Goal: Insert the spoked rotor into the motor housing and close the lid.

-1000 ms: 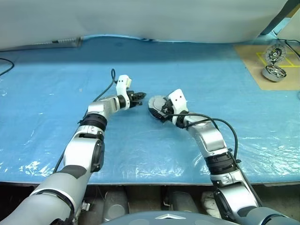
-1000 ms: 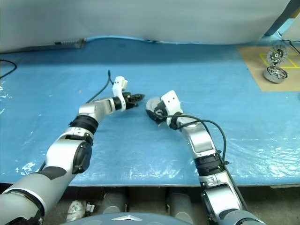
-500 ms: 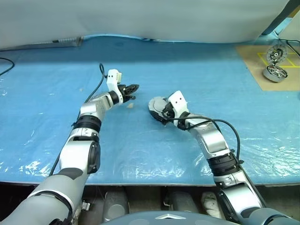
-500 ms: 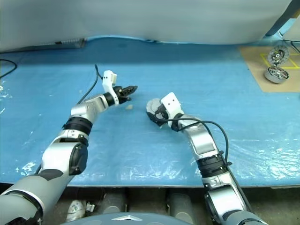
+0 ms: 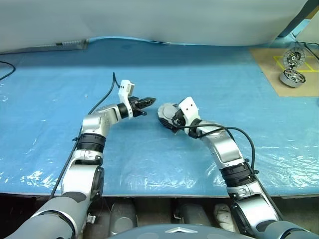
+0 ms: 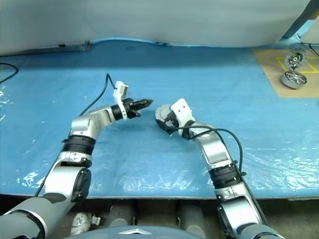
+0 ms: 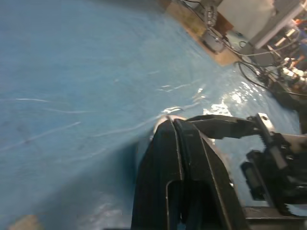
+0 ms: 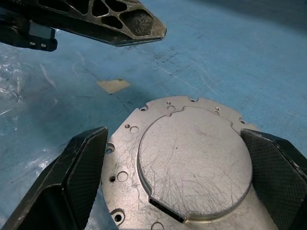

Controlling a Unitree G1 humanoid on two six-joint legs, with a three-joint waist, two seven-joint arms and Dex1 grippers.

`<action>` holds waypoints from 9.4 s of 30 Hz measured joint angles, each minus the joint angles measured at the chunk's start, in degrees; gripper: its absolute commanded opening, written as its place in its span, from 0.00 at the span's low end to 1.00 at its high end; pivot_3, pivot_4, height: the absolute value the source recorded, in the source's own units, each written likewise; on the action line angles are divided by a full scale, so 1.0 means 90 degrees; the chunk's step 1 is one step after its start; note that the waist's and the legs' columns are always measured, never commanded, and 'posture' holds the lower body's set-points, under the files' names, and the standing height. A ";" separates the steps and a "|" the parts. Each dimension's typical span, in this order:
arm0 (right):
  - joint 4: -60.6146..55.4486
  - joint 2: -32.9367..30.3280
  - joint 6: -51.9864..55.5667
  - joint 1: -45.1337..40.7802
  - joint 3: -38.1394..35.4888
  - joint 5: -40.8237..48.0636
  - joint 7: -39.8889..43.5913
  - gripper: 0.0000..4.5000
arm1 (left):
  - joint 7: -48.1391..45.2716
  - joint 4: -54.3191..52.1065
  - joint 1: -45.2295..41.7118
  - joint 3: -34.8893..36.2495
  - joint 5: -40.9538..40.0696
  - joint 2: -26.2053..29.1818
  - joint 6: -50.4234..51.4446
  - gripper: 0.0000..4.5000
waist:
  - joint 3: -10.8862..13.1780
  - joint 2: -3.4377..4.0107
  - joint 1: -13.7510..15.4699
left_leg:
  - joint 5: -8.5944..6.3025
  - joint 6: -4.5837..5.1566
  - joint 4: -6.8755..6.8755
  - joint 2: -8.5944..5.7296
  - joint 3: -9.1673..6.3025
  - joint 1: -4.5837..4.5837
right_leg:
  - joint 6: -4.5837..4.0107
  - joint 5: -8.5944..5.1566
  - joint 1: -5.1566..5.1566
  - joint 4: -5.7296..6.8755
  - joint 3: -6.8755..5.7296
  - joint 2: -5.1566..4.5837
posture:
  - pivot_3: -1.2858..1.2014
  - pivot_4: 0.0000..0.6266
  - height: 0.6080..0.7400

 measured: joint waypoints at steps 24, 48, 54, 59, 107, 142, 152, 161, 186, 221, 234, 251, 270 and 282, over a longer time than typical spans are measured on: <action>0.0153 0.0016 -0.0118 -0.0059 0.0032 -0.0073 0.0010 1.00 | 0.0555 -0.0203 0.0060 -0.0664 0.0142 -0.0091 0.0641 0.00 | -0.0003 0.0000 -0.0003 | 0.0000 0.0001 0.0020 0.0001 0.0001 0.0010 | 0.0000 -0.0001 0.0013 0.0003 0.0004 0.0000 | 0.52 0.24 1.00; 0.0384 -0.0035 -0.0833 0.0040 0.0043 -0.0173 0.0140 1.00 | 0.0554 -0.0160 0.0072 -0.0713 0.0209 -0.0098 0.0622 0.00 | -0.0004 -0.0001 -0.0004 | 0.0000 0.0001 0.0023 0.0001 0.0001 0.0008 | 0.0000 -0.0001 0.0012 0.0002 0.0003 -0.0001 | 0.52 0.24 1.00; 0.0409 -0.0030 -0.0967 0.0052 0.0042 -0.0177 0.0182 1.00 | 0.0524 -0.0171 0.0083 -0.0715 0.0220 -0.0089 0.0621 0.00 | -0.0004 -0.0001 -0.0003 | 0.0000 0.0001 0.0023 0.0001 0.0001 0.0006 | 0.0000 -0.0001 0.0012 0.0001 0.0003 -0.0001 | 0.52 0.24 1.00; 0.0545 -0.0010 -0.1239 0.0046 0.0099 -0.0341 0.0084 1.00 | 0.0526 -0.0170 0.0084 -0.0715 0.0262 -0.0067 0.0611 0.00 | -0.0004 -0.0001 -0.0006 | 0.0000 0.0001 0.0026 0.0001 0.0001 0.0007 | 0.0000 -0.0001 0.0012 0.0002 0.0004 -0.0001 | 0.52 0.24 1.00; 0.0436 0.0274 -0.1279 0.0049 -0.0117 -0.0023 0.0206 1.00 | 0.0526 -0.0288 0.0215 -0.0729 0.0305 -0.0055 0.0649 0.00 | -0.0003 0.0000 -0.0008 | 0.0000 0.0001 0.0023 0.0002 0.0002 0.0002 | 0.0000 -0.0003 0.0008 -0.0008 0.0002 0.0000 | 0.52 0.24 1.00; 0.0302 -0.0008 -0.0773 -0.0015 0.0085 -0.0399 -0.0296 0.66 | 0.0559 -0.0289 0.0216 -0.0733 0.0300 -0.0131 0.0622 0.00 | -0.0003 0.0000 0.0001 | 0.0000 0.0001 0.0033 0.0001 0.0001 0.0004 | 0.0001 -0.0002 0.0011 0.0002 0.0004 -0.0004 | 0.52 0.24 1.00; 0.0418 -0.0151 -0.1134 -0.0044 0.0259 -0.0581 -0.0275 0.66 | 0.0449 -0.0290 0.0216 -0.0683 0.0259 -0.0022 0.0636 0.00 | -0.0003 0.0000 -0.0002 | 0.0000 0.0002 0.0037 0.0000 0.0001 0.0003 | 0.0001 -0.0002 0.0010 0.0004 0.0004 -0.0005 | 0.52 0.24 1.00; 0.0635 -0.0191 -0.0933 -0.0261 0.0200 -0.0494 -0.0187 0.66 | 0.0007 -0.0531 0.0356 -0.0630 0.0025 0.0235 0.0635 0.00 | -0.0003 0.0000 0.0006 | 0.0000 0.0001 0.0037 0.0000 0.0002 0.0003 | 0.0001 -0.0002 0.0010 0.0006 0.0004 -0.0006 | 0.52 0.24 1.00; 0.0604 -0.0368 -0.1117 -0.0029 0.0036 -0.0213 0.0117 0.66 | -0.0015 -0.0752 0.0530 -0.0703 0.0018 -0.0003 0.0291 0.00 | -0.0003 0.0000 0.0013 | 0.0000 0.0001 0.0035 0.0000 0.0001 -0.0001 | 0.0006 -0.0006 0.0010 0.0003 0.0003 -0.0005 | 0.52 0.24 1.00; 0.0708 -0.0145 -0.1245 -0.0069 -0.0036 -0.0182 0.0017 1.00 | 0.0216 0.1032 -0.0379 -0.0870 0.0697 -0.0374 -0.0576 0.00 | -0.0004 -0.0001 0.0020 | 0.0000 0.0002 0.0041 -0.0004 -0.0002 0.0003 | 0.0007 -0.0005 0.0019 0.0009 0.0005 -0.0007 | 0.52 0.24 1.00; -0.0529 0.0218 0.0220 0.0180 -0.0955 0.1402 0.0083 1.00 | 0.0134 0.0993 -0.0385 -0.0899 0.0715 -0.0431 -0.0573 0.00 | -0.0002 -0.0001 0.0048 | 0.0000 0.0002 0.0023 -0.0006 -0.0003 -0.0003 | 0.0006 -0.0005 0.0010 0.0002 0.0002 -0.0007 | 0.52 0.24 1.00; -0.0725 0.0631 0.2376 0.0660 -0.2391 0.2621 -0.1250 1.00 | 0.0066 0.0982 -0.0385 -0.0905 0.0770 -0.0448 -0.0574 0.00 | -0.0001 0.0000 0.0067 | 0.0001 0.0001 0.0012 -0.0009 -0.0003 -0.0001 | 0.0009 -0.0006 0.0010 -0.0002 0.0003 -0.0008 | 0.52 0.24 1.00; -0.0331 0.1974 0.4592 0.0275 -0.4721 0.5369 -0.2992 0.72 | 0.0065 0.0893 -0.0348 -0.0885 0.0783 -0.0416 -0.0487 0.00 | -0.0003 0.0002 0.0041 | 0.0001 -0.0002 -0.0007 -0.0008 -0.0001 0.0008 | 0.0010 -0.0007 0.0011 -0.0013 0.0003 -0.0007 | 0.52 0.24 1.00; -0.0409 0.2021 0.5344 0.0766 -0.4807 0.6363 -0.3164 0.24 | 0.0160 0.0889 -0.0281 -0.0807 0.0829 -0.0321 -0.0482 0.00 | -0.0008 0.0011 0.0009 | 0.0001 -0.0003 -0.0008 -0.0011 0.0000 0.0010 | 0.0012 -0.0007 0.0012 -0.0022 0.0003 -0.0009 | 0.52 0.24 1.00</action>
